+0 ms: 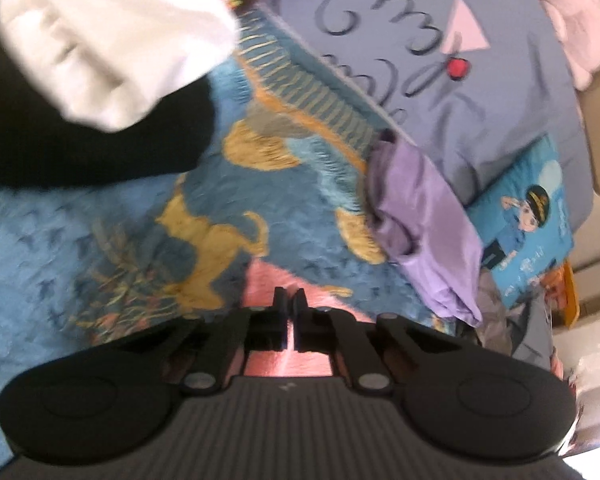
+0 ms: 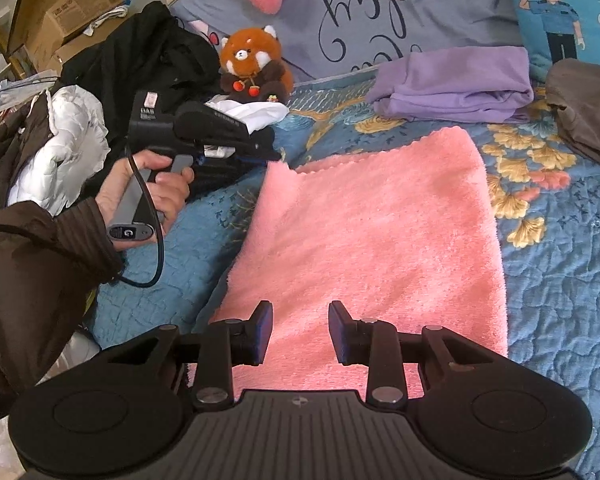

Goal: Fold towel

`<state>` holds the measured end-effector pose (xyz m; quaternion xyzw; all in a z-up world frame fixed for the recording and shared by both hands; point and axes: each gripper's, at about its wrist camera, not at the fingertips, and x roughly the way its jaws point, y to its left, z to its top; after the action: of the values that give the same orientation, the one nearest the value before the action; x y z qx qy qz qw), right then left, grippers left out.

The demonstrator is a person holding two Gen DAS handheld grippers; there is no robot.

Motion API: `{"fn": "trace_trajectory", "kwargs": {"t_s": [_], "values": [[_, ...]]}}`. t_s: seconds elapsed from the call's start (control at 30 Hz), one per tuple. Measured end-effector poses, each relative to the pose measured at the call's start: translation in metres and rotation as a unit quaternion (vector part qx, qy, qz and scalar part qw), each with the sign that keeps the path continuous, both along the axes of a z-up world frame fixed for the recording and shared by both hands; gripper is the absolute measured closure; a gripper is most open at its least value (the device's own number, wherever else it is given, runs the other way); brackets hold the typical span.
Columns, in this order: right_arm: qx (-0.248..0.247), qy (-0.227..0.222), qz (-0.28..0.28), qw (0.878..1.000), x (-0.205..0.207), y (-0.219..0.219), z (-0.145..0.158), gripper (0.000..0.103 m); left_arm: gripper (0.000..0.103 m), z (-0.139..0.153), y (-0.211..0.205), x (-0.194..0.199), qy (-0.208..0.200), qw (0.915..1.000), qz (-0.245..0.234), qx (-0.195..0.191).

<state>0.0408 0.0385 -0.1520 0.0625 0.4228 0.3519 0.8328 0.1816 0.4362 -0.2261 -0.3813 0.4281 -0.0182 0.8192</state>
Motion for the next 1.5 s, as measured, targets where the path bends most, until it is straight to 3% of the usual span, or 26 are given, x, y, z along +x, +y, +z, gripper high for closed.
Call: {"fn": "trace_trajectory", "kwargs": {"t_s": [0.27,0.37,0.47,0.57,0.77,0.9,0.97,1.03,1.1,1.2,1.37,1.5], "values": [[0.006,0.003,-0.020,1.000,0.006,-0.010,-0.002,0.072,0.102,0.051,-0.026,0.027,-0.023,0.9951,-0.017,0.094],[0.006,0.006,-0.026,1.000,0.008,-0.014,-0.003,0.072,0.102,0.061,-0.023,0.039,-0.027,0.9950,-0.006,0.096],[0.007,0.011,-0.034,0.999,0.011,-0.018,-0.006,0.072,0.102,0.051,-0.026,0.052,0.017,0.9892,0.003,0.146],[0.007,0.014,-0.038,0.999,0.013,-0.021,-0.007,0.072,0.102,0.027,-0.025,0.059,0.061,0.9863,0.017,0.152],[-0.003,0.009,-0.048,0.999,0.013,-0.027,-0.007,0.072,0.100,0.004,-0.026,0.061,0.095,0.9818,0.026,0.162],[-0.018,-0.004,-0.062,0.998,0.013,-0.035,-0.005,0.071,0.061,0.013,-0.019,0.052,0.085,0.9787,0.046,0.181],[-0.024,-0.010,-0.068,0.997,0.013,-0.040,-0.005,0.071,0.051,0.025,-0.016,0.043,0.067,0.9769,0.043,0.198],[-0.030,-0.013,-0.075,0.997,0.013,-0.046,-0.005,0.071,0.030,0.036,-0.018,0.035,0.056,0.9721,0.028,0.226],[-0.037,-0.017,-0.084,0.996,0.012,-0.052,-0.006,0.071,0.023,0.047,-0.023,0.021,0.045,0.9652,0.020,0.257],[-0.057,-0.030,-0.099,0.993,0.006,-0.062,-0.006,0.071,0.020,0.056,-0.030,-0.007,0.044,0.9653,-0.006,0.257],[-0.090,-0.035,-0.107,0.990,-0.009,-0.078,-0.010,0.071,0.020,0.047,-0.050,-0.073,0.069,0.9736,-0.059,0.209],[-0.107,-0.029,-0.102,0.989,-0.022,-0.083,-0.016,0.071,0.013,0.031,-0.057,-0.125,0.086,0.9851,-0.078,0.127]]}}
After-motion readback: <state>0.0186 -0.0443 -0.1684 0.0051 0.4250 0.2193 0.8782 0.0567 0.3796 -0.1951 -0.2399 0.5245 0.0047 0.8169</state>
